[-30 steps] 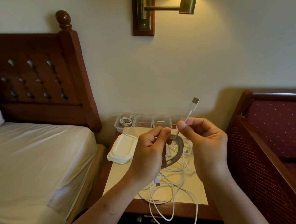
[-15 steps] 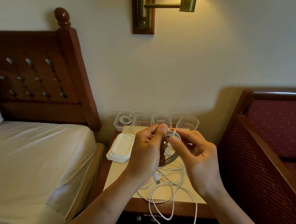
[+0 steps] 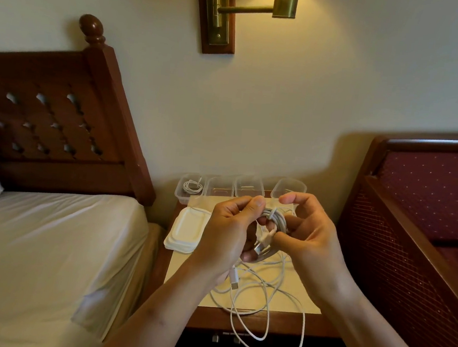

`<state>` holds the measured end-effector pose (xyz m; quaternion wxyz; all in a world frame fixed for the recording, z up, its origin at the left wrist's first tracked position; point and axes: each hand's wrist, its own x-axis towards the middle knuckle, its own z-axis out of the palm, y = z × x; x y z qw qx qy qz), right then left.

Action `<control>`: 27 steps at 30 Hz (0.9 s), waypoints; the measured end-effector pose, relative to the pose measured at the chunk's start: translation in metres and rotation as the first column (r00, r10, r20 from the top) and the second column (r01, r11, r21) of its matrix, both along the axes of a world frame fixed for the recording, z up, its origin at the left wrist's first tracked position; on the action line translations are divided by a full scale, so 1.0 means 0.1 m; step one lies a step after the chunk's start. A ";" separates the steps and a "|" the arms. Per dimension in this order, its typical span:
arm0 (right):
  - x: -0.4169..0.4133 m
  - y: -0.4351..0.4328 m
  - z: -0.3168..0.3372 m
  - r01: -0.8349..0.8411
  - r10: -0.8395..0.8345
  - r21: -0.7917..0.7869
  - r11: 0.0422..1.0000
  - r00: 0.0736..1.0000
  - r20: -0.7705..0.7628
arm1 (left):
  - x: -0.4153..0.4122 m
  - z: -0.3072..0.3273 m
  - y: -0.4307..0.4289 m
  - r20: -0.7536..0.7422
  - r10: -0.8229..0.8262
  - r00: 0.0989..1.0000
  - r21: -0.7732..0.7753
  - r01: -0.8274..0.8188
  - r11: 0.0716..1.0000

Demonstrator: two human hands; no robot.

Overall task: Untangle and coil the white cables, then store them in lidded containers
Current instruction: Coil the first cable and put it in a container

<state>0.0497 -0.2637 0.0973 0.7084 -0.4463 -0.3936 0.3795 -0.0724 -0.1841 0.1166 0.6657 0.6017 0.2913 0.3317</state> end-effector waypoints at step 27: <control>-0.05 0.12 -0.11 0.214 -0.213 -0.006 0.977 0.973 -0.084 | 0.07 -0.01 0.08 0.005 0.117 0.993 0.268 -0.114 0.957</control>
